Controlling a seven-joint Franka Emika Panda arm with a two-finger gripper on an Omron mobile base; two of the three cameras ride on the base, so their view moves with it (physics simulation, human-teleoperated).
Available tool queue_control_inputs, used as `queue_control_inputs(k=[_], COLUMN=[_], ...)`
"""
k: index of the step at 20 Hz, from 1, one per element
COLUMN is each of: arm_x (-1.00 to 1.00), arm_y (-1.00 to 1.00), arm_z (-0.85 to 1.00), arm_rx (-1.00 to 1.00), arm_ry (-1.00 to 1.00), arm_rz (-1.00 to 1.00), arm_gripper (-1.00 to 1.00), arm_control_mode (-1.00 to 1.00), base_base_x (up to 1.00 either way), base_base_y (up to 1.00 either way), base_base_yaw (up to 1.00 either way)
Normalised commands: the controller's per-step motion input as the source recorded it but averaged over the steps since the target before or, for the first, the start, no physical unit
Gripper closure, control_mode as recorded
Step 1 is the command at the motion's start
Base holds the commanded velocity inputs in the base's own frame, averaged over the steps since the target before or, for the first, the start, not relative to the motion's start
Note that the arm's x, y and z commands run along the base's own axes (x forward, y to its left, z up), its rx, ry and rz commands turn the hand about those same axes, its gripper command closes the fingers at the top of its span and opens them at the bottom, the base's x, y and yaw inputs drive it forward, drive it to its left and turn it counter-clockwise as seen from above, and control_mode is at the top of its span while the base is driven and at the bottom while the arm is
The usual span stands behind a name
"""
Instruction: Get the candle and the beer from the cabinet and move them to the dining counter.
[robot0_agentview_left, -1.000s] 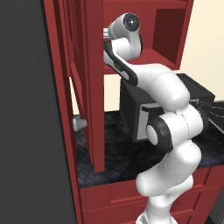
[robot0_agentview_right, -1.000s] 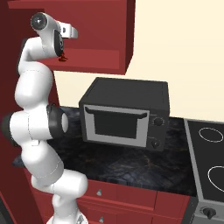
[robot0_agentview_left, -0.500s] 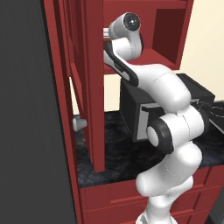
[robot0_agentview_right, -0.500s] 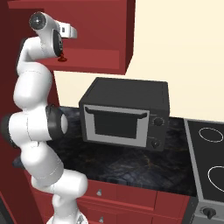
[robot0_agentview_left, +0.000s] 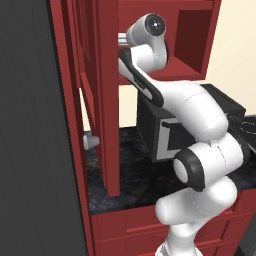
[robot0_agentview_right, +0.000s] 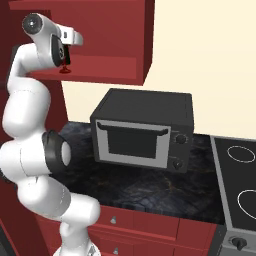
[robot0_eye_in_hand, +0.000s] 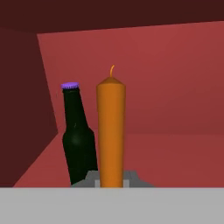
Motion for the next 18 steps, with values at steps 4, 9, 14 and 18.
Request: queue_control_inputs(k=[4, 9, 14, 18], arm_x=[-0.85, -1.00, -1.00, -1.00], arm_y=[-0.01, -0.26, -0.55, -0.63], arm_z=[0.00, -0.03, -0.07, -0.12], arm_rx=[0.00, 0.00, 0.00, 0.00], arm_ry=[-0.01, -0.05, -0.04, -0.02], arm_rz=[0.00, 0.00, 0.00, 0.00], arm_gripper=[1.00, 1.00, 1.00, 1.00], arm_control_mode=[-1.00, -1.00, -1.00, -1.00], base_base_x=[0.00, 0.00, 0.00, 0.00], base_base_y=[0.00, 0.00, 0.00, 0.00], base_base_yaw=[0.00, 0.00, 0.00, 0.00])
